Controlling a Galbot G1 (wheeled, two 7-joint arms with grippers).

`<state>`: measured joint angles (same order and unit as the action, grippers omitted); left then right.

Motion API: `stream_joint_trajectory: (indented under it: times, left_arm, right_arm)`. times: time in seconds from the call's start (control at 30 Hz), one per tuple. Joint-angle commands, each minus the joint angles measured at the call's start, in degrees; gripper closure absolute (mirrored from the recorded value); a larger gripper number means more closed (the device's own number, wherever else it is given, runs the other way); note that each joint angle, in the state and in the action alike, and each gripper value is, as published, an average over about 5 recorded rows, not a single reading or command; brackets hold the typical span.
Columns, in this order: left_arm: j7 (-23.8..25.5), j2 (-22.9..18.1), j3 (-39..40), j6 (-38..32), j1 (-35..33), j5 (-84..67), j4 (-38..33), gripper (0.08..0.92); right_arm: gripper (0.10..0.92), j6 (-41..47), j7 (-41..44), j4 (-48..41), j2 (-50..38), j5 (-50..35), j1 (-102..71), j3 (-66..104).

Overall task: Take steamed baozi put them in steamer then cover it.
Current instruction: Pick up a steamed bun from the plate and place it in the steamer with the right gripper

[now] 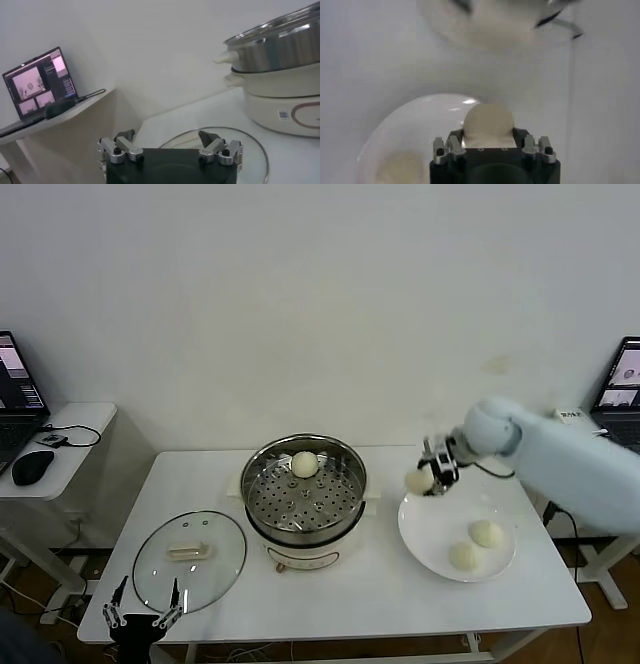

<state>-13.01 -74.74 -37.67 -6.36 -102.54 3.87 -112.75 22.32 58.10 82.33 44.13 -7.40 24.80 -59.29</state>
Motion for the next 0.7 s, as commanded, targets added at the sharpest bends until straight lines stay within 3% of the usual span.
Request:
stream_joint_trajectory:
  times: [0.03,0.37,0.7]
  left_arm:
    - [-0.11,0.01,-0.02,-0.41,0.05,-0.09,0.24,0.177]
    - [-0.41,0.03,-0.8,-1.2,0.24,-0.95,0.54,0.177]
    - [-0.34,-0.02,-1.75,-1.14,0.49,-1.54,0.2,0.177]
  right_arm:
    - [0.397,2.45,-0.16,1.7,4.71,-11.34,17.03,-8.65]
    - [0.389,5.86,-2.34,-0.69,18.46,-20.25,18.47,-11.9]
    - [0.389,8.08,-4.0,-11.2,31.56,-18.27,7.35,-10.1]
